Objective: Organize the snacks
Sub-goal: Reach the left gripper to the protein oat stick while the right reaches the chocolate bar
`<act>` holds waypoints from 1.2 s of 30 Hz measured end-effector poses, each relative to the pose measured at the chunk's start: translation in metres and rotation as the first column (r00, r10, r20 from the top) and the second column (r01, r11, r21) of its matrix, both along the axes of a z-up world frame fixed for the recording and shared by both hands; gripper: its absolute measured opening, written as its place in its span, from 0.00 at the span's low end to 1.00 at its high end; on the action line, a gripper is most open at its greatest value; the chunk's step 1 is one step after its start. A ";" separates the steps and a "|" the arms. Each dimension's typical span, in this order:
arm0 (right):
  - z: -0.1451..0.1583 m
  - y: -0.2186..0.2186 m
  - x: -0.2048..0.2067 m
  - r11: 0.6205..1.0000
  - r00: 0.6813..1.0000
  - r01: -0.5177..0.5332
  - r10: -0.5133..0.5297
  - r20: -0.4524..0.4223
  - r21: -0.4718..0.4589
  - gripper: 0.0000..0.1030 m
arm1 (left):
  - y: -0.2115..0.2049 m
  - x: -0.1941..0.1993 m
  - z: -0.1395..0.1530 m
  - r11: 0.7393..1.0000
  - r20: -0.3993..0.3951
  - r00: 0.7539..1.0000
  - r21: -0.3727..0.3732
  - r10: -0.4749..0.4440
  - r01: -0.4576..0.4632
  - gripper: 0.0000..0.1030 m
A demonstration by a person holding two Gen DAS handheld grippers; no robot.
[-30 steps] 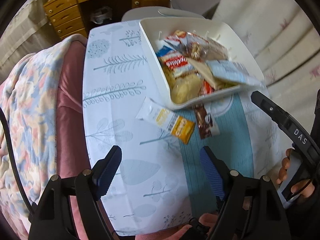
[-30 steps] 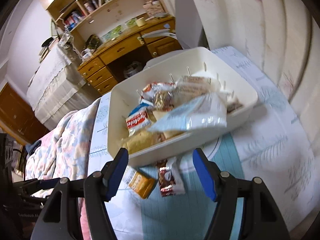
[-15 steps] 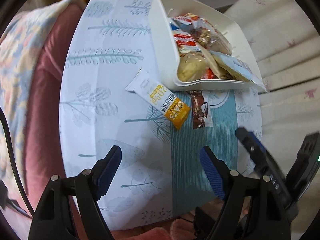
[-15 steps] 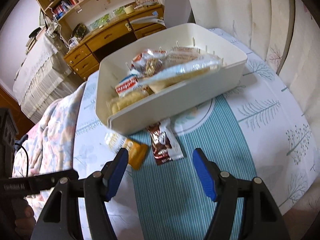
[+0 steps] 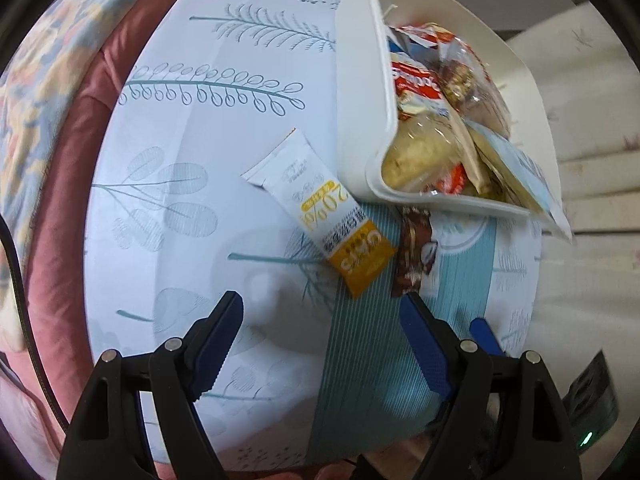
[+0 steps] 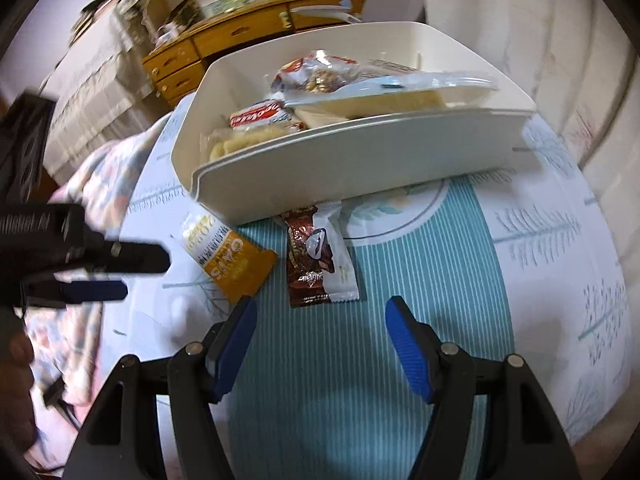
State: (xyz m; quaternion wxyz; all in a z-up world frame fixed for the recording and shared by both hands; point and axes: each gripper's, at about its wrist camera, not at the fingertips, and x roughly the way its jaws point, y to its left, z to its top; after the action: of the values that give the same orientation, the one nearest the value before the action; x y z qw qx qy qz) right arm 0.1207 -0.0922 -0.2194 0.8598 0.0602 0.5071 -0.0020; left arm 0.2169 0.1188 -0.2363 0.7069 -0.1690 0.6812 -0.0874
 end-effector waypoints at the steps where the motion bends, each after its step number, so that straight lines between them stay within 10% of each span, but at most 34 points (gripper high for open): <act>1: -0.003 0.003 0.002 0.999 1.000 -0.027 0.027 0.005 -0.021 0.65 | -0.001 0.003 -0.003 1.000 -0.005 1.000 -0.004 0.014 -0.014 0.77; 19: -0.041 0.008 0.043 0.958 0.963 -0.265 0.269 0.020 -0.111 0.64 | -0.038 0.031 -0.052 0.995 -0.004 0.996 0.035 0.091 -0.090 0.77; 36: -0.049 0.017 0.057 0.915 0.924 -0.369 0.380 0.043 -0.161 0.47 | -0.099 0.041 -0.059 0.942 0.013 0.998 0.330 0.066 -0.066 0.61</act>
State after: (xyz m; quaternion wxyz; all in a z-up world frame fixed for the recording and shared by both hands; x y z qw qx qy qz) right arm 0.1782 -0.0755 -0.2681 0.8643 -0.1029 0.4758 0.1267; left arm 0.2576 0.0195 -0.2949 0.7283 -0.0710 0.6796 0.0515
